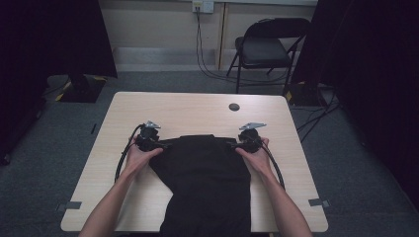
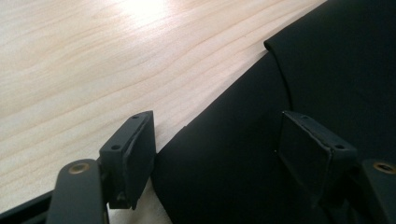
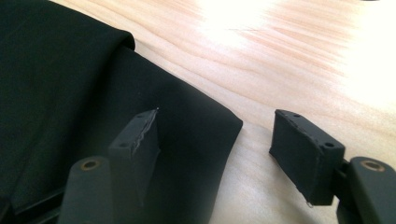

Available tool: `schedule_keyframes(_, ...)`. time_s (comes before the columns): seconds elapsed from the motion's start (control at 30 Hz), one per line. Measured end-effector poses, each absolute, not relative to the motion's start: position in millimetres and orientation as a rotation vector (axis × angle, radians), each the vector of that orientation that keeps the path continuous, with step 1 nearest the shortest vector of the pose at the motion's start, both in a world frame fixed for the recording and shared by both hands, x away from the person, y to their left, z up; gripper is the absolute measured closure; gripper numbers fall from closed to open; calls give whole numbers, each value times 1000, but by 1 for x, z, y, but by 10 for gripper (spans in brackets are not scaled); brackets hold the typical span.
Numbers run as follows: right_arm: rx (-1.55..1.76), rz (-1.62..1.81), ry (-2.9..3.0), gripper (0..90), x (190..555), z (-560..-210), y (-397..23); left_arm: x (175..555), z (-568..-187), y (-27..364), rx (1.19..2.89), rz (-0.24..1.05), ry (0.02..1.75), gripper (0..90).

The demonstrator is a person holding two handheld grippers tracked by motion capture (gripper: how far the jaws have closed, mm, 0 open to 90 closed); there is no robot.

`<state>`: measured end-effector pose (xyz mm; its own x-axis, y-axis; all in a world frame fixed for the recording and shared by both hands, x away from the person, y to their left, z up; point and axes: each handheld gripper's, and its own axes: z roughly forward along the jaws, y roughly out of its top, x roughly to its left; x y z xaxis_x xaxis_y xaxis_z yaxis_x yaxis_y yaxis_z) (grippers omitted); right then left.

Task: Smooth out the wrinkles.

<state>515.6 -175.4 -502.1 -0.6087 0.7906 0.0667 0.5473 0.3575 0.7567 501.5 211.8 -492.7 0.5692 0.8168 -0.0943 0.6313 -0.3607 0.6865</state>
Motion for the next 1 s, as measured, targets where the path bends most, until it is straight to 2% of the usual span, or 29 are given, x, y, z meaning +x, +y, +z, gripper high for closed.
schedule_keyframes(0.1, 1132, 1081, 2327, 358, 514, -502, -170, 499, -494, 209, 2116, 377, 1141, 291)
schedule_keyframes(0.2, 1099, 1087, 2345, 474, 511, -501, -164, 496, -493, 204, 2126, 377, 1122, 330)
schedule_keyframes(0.37, 1110, 1119, 2361, 685, 510, -500, -161, 490, -493, 199, 2126, 371, 1074, 624)
schedule_keyframes(0.43, 1125, 1132, 2369, 756, 510, -500, -162, 490, -493, 199, 2119, 341, 1062, 773)
schedule_keyframes(0.5, 1134, 1142, 2377, 806, 510, -500, -163, 489, -493, 198, 2124, 317, 1050, 838)
schedule_keyframes(0.63, 1152, 1197, 2400, 873, 510, -500, -162, 489, -495, 199, 2076, 263, 1071, 862)
schedule_keyframes(1.0, 1168, 1276, 2359, 884, 513, -482, -166, 490, -476, 206, 1996, 259, 1053, 867)
